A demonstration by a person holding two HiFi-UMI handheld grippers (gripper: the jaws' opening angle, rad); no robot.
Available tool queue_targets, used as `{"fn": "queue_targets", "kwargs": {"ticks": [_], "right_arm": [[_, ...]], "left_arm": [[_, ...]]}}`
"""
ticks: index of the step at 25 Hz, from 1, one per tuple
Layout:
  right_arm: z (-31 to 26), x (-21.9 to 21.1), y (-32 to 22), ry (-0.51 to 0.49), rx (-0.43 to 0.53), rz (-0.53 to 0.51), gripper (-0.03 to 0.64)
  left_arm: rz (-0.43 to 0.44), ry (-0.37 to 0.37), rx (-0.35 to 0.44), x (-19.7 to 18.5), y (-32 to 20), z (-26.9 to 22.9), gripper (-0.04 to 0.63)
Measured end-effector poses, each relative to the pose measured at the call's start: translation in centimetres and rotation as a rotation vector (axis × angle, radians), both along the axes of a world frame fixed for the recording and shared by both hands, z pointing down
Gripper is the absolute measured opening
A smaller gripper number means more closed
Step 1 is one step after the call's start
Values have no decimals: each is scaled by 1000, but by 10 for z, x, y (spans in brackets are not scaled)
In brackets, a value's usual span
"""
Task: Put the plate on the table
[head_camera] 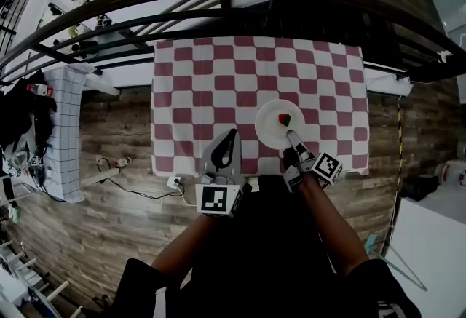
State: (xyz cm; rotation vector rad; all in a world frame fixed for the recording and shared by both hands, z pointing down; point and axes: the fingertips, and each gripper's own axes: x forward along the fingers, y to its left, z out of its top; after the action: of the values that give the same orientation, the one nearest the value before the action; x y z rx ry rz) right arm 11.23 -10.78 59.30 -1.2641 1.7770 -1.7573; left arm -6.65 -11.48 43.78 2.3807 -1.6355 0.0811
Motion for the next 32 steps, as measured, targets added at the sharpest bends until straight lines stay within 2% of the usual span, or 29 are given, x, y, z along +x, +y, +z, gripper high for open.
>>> {"fn": "queue_targets", "kwargs": {"ticks": [3,5,8,13,17,23,26,32], "right_arm": [[10,4,-10,19,-13,-10,15],[10,2,-24,-29,38,-12,15],[17,4,-38,-47,49,-18,15],[39,9,-52,-11,-2,-44,15],[51,7,-66,-39,5,-65,15],[81,7,-73,-8,-64,-103,15],[92,3,-81,-44,-60,-111,15],[117,1,-91,-49,-81,-132,15]], "left_arm": [[1,-5,15,6,-13,-4,9],[-3,-2,21,8,-24,-6,9],[-9,0,26,10,-37,-11,9],[-26,-7,21,7,-52,-7,9],[-36,-21,17,7,-61,-3,9],[-45,-25,-12,13,-69,3,10],[-34,-20,-40,18,-72,10,9],[-13,-22,-44,29,-81,15,9]]}}
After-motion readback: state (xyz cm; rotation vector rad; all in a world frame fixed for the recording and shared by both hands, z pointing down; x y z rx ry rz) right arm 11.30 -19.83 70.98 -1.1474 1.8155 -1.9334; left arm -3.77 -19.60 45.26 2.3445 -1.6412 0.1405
